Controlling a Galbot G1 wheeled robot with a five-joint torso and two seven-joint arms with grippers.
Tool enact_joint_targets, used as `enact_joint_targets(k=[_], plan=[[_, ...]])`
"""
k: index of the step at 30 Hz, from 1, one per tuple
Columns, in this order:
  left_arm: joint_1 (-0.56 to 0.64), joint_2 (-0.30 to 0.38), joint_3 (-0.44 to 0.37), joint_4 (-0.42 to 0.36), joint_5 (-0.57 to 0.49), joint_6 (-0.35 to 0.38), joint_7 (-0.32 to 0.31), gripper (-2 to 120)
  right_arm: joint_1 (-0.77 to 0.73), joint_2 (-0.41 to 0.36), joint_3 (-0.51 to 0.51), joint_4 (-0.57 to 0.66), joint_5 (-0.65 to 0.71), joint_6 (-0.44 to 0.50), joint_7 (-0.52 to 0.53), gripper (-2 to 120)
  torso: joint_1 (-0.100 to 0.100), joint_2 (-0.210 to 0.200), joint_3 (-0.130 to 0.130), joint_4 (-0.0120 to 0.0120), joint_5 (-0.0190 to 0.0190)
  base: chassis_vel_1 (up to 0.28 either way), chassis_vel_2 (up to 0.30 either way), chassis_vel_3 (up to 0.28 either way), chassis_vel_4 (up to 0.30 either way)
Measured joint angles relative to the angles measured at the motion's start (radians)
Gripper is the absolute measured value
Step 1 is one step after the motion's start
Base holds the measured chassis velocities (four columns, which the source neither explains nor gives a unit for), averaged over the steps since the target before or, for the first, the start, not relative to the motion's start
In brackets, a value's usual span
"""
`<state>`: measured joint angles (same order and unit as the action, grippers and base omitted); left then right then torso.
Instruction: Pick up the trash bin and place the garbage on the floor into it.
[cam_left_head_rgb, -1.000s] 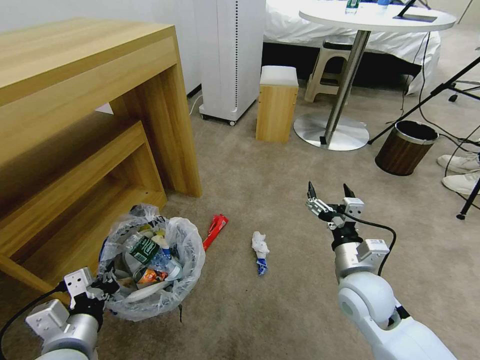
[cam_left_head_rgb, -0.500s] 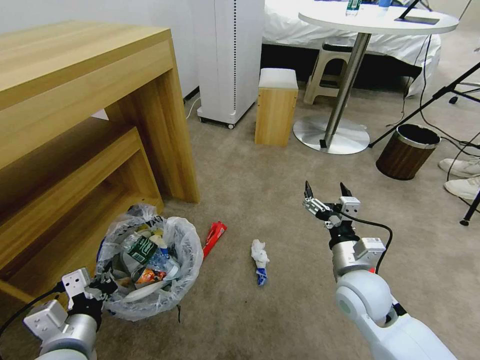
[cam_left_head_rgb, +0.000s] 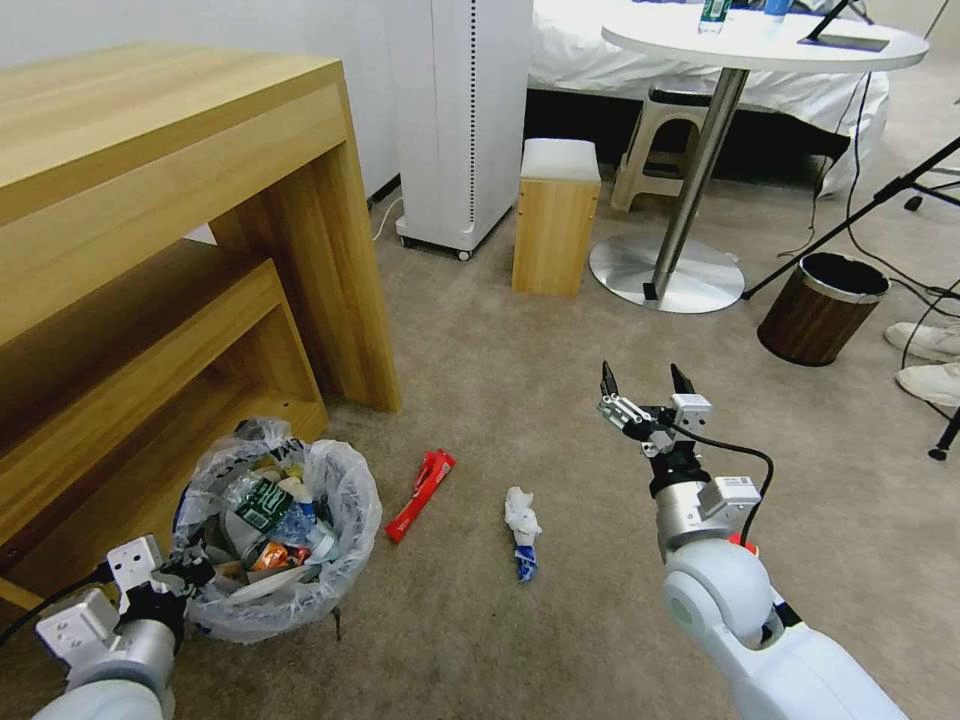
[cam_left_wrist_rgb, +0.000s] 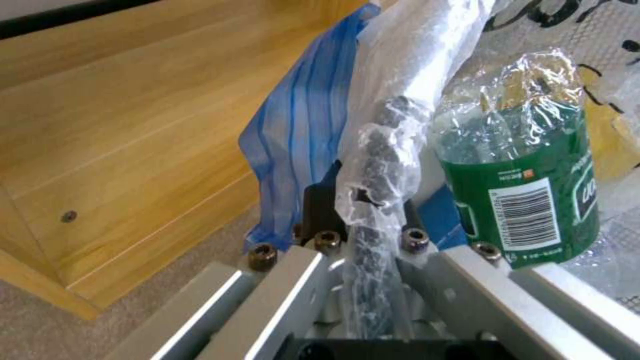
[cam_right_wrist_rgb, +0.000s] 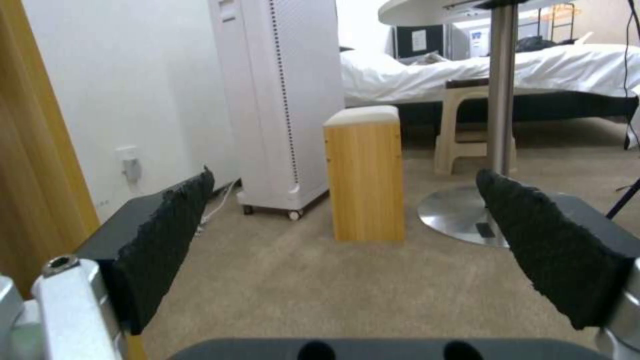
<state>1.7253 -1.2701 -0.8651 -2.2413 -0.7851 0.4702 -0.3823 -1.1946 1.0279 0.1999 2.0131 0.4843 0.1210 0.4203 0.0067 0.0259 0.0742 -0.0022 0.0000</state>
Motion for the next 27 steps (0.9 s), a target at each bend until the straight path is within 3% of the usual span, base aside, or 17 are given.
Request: enact_joint_targets(k=[11,27], plan=[[-0.012,0.077,-0.028,0.014,-0.083,0.061,-0.039,0,-0.001,0.007,-0.002,-0.003,0.003,-0.004,-0.002,100,0.000,0.000,0.000,0.0000,0.0000,0.000,0.000,0.000,0.000],[0.002,0.080,-0.038,0.003,-0.094,0.060,-0.040,0,-0.012,0.022,-0.004,0.006,0.005,-0.036,0.008,100,0.000,0.000,0.000,0.0000,0.0000,0.000,0.000,0.000,0.000]])
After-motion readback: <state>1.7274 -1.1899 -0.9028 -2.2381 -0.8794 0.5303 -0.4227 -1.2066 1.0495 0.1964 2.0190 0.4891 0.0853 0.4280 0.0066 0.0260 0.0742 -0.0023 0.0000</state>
